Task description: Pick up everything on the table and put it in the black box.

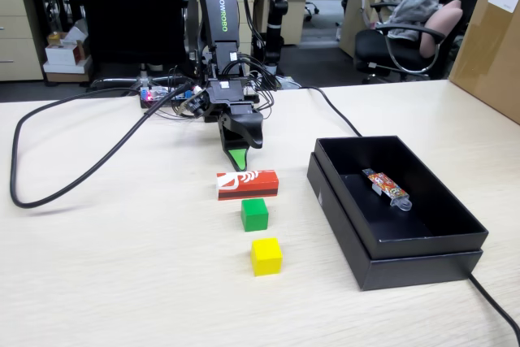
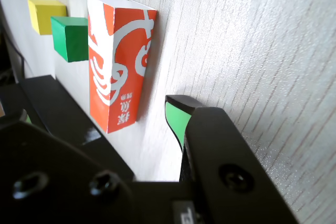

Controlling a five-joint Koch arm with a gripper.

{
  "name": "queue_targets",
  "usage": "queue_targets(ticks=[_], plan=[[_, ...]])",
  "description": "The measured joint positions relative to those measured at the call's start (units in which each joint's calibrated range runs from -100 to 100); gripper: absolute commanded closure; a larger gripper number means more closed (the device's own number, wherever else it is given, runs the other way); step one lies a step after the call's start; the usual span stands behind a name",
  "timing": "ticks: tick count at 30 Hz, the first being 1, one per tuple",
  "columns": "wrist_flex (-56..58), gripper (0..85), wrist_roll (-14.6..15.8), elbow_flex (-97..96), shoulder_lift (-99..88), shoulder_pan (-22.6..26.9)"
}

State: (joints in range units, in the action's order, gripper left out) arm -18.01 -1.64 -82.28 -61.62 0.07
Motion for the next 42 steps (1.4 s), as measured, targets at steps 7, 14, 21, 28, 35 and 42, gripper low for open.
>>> queue_targets(ticks=[7,14,21,28,35,42], plan=[[0.1,37.8,0.0,0.0,0.0,0.2],[0.0,37.0,0.0,-0.1,-0.1,0.4],[4.9,35.6,0.0,4.0,-0.5,0.0],[37.4,36.2,2.4,23.7,-2.7,-0.4],[61.8,37.8,4.2,38.6,-3.4,-0.2],[82.6,37.8,5.4,53.2,2.5,0.2]])
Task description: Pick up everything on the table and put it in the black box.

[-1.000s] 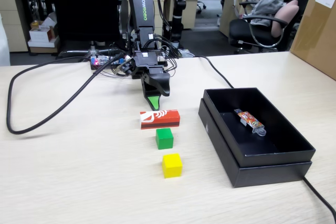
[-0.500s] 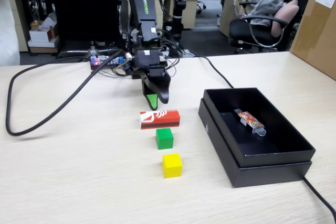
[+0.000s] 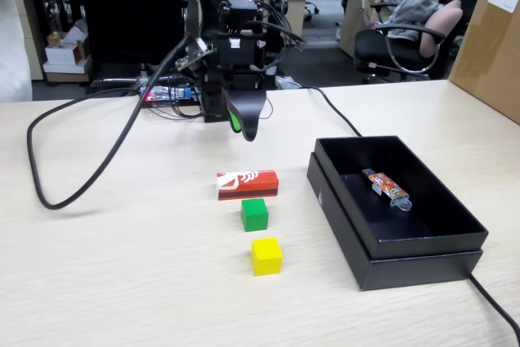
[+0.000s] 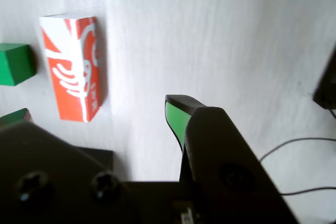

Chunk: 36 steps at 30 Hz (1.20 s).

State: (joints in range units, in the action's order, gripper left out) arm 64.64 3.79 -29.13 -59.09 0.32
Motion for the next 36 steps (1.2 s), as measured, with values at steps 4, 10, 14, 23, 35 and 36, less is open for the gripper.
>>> queue_targets(ticks=[4,10,14,23,35,36], plan=[[9.6,37.9,0.8,4.5,5.4,-0.3],[13.4,38.0,0.9,13.2,13.4,-0.9],[13.4,38.0,1.0,18.4,20.0,-1.0],[13.4,38.0,1.0,27.7,38.5,-1.2],[12.6,38.2,1.7,30.6,49.1,-0.9],[12.6,38.3,1.7,30.6,49.9,-0.8]])
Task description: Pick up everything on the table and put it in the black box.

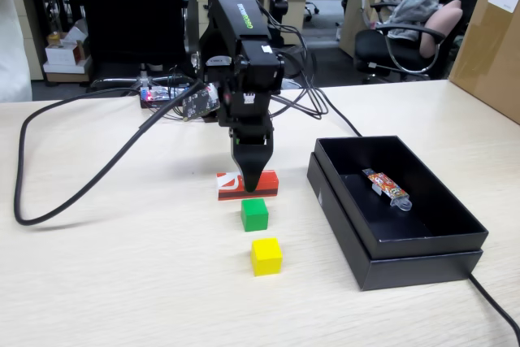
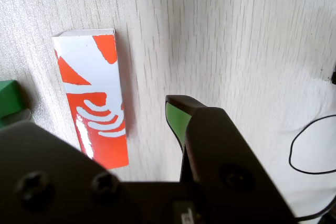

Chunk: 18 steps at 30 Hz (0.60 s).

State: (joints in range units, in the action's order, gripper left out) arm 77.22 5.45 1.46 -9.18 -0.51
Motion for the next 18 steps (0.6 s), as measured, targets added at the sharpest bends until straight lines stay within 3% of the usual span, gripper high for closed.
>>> queue_targets(ticks=[3,7,14,18], plan=[[-0.3,38.8,0.0,0.5,2.5,0.1],[-1.9,47.9,0.0,1.7,5.6,0.2],[-4.2,50.7,0.5,2.2,9.1,0.1],[-4.4,59.3,0.5,2.8,9.6,0.0]])
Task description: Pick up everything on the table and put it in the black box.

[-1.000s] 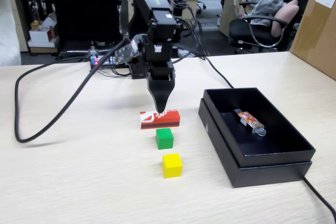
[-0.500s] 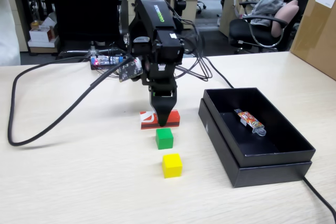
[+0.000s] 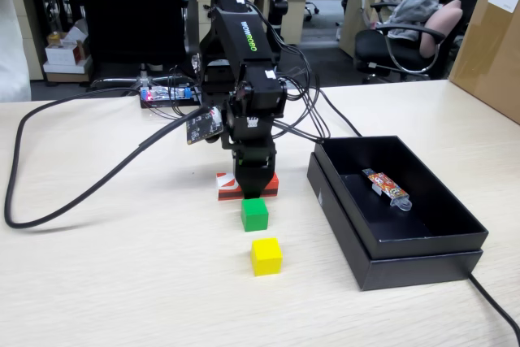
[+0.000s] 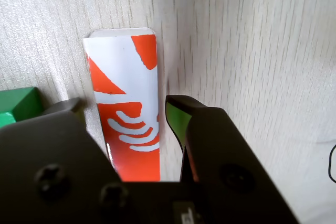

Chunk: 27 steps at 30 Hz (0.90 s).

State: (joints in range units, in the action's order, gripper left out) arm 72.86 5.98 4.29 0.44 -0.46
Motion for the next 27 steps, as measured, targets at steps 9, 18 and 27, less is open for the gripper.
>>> queue_targets(ticks=[9,18,27], plan=[[0.0,75.4,0.1,0.7,0.0,0.0],[0.1,79.0,0.1,0.4,-4.8,0.5],[3.8,78.9,0.2,-0.3,-33.4,5.7]])
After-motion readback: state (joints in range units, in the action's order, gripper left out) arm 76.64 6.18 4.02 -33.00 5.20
